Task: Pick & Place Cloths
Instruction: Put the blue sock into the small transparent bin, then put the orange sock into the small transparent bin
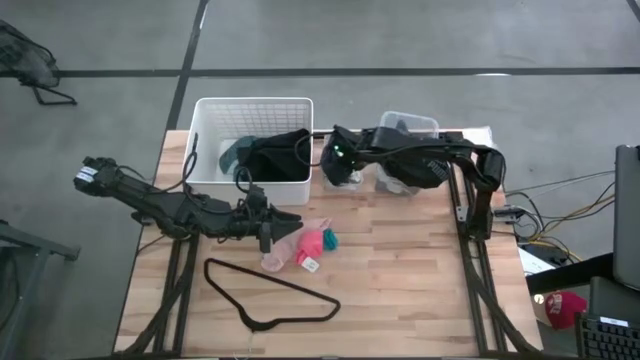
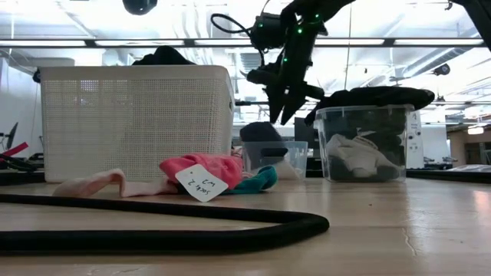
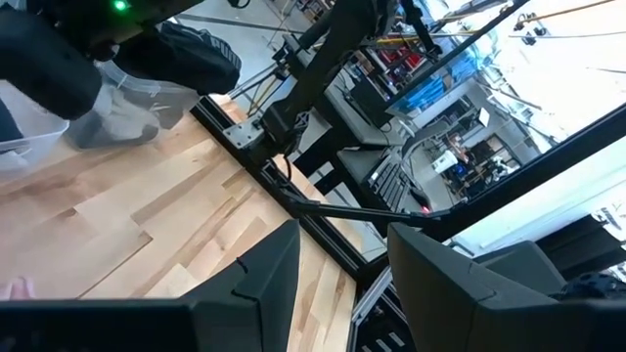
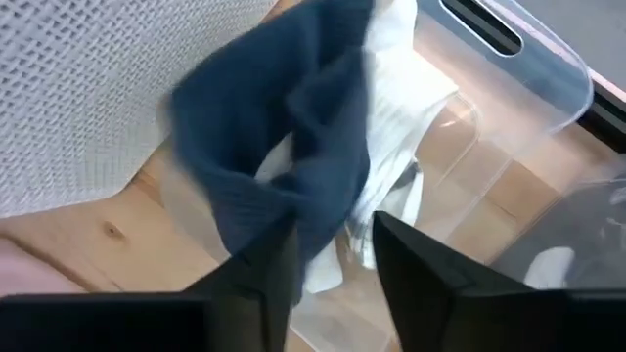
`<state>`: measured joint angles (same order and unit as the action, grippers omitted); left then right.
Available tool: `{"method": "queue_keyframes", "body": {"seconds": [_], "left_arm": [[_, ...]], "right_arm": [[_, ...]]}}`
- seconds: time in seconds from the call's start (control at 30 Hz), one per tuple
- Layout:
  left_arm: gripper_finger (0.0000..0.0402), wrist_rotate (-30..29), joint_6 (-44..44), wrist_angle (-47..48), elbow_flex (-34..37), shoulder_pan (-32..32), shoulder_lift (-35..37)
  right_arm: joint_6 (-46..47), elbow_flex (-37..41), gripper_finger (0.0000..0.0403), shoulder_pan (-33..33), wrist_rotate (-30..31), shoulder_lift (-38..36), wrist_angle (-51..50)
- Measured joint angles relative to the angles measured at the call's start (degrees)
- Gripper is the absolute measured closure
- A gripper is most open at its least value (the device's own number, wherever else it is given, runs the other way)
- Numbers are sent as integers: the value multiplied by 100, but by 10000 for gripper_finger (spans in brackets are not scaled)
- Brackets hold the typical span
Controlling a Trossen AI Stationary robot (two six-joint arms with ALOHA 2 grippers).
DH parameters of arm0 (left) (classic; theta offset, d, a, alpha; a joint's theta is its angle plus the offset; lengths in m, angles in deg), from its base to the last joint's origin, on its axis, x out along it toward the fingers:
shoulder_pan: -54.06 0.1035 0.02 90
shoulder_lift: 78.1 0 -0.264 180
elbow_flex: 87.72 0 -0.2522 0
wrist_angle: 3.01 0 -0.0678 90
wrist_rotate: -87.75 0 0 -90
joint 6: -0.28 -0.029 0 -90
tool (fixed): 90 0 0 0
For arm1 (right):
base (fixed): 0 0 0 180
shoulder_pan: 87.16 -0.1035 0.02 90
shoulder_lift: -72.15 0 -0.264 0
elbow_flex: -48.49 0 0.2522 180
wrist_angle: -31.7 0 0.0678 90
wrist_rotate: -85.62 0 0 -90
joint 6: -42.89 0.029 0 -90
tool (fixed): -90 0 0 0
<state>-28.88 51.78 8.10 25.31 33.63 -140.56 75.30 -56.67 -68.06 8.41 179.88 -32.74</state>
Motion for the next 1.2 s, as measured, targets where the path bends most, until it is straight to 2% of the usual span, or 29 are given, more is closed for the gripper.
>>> {"method": "queue_keyframes", "body": {"seconds": [0.23,0.5,0.8,0.93,1.2], "left_arm": [[239,0,-31,32,0,0,0],[239,0,-48,30,0,2,0],[239,5,-72,-413,-2,2,17],[239,11,-196,-663,-2,2,28],[239,20,-353,-1095,-12,2,66]], "right_arm": [[-304,-11,192,-219,-108,-522,16],[-1106,-11,153,-1189,-146,-934,156],[-1313,41,144,-2474,-137,-808,1184],[-1243,42,155,-2734,-153,-528,1626],[-1007,44,177,-2874,-282,441,1747]]}}
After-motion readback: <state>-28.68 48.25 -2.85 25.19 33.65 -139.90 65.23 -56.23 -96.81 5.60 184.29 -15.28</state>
